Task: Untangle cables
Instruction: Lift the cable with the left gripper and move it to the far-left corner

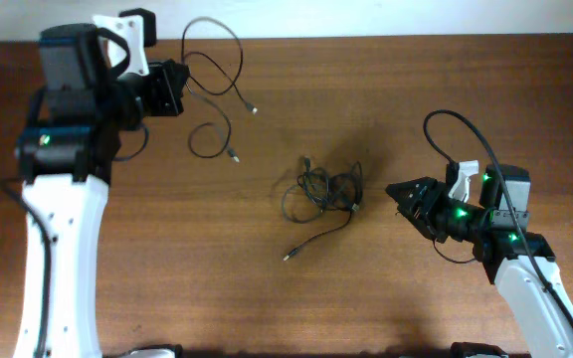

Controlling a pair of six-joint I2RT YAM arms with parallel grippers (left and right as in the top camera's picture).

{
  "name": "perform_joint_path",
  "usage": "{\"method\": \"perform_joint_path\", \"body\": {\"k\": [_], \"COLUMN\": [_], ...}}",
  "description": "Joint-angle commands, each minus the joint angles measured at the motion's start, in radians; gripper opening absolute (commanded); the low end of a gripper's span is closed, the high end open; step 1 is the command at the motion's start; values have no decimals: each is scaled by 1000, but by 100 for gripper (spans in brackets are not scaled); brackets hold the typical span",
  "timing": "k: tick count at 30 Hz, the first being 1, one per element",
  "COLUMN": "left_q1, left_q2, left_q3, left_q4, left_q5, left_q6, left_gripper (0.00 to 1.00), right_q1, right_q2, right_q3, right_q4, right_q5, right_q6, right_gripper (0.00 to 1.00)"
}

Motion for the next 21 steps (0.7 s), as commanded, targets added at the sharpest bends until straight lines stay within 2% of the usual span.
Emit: {"method": "perform_joint_path", "body": {"k": [1,8,9,10,12,18,21], "left_q1": [1,1,2,2,2,2,3], "left_q2": [-42,-37,-35,-28,-19,77,163], "left_q3": [14,14,14,14,14,14,14], "left_q4": [34,82,106,148,179,363,532], "left_q5": [26,35,19,-48,-73,-74,-73], "left_q6": [41,35,6,-80,-100,-147,-201], "left_gripper": [0,0,0,0,0,0,0], "right_q1": [-2,-2,-2,-2,-2,-2,-2], "right_q2": [0,0,0,0,0,0,0], "right_q3": [1,1,1,1,1,1,1], "right_q4": [0,-8,-8,-9,-13,-23,-23], "right_q5": [8,8,8,8,8,8,8], "right_q6": [-15,-15,-15,-15,-15,-15,-15], "right_gripper": [61,61,61,61,61,61,61]}}
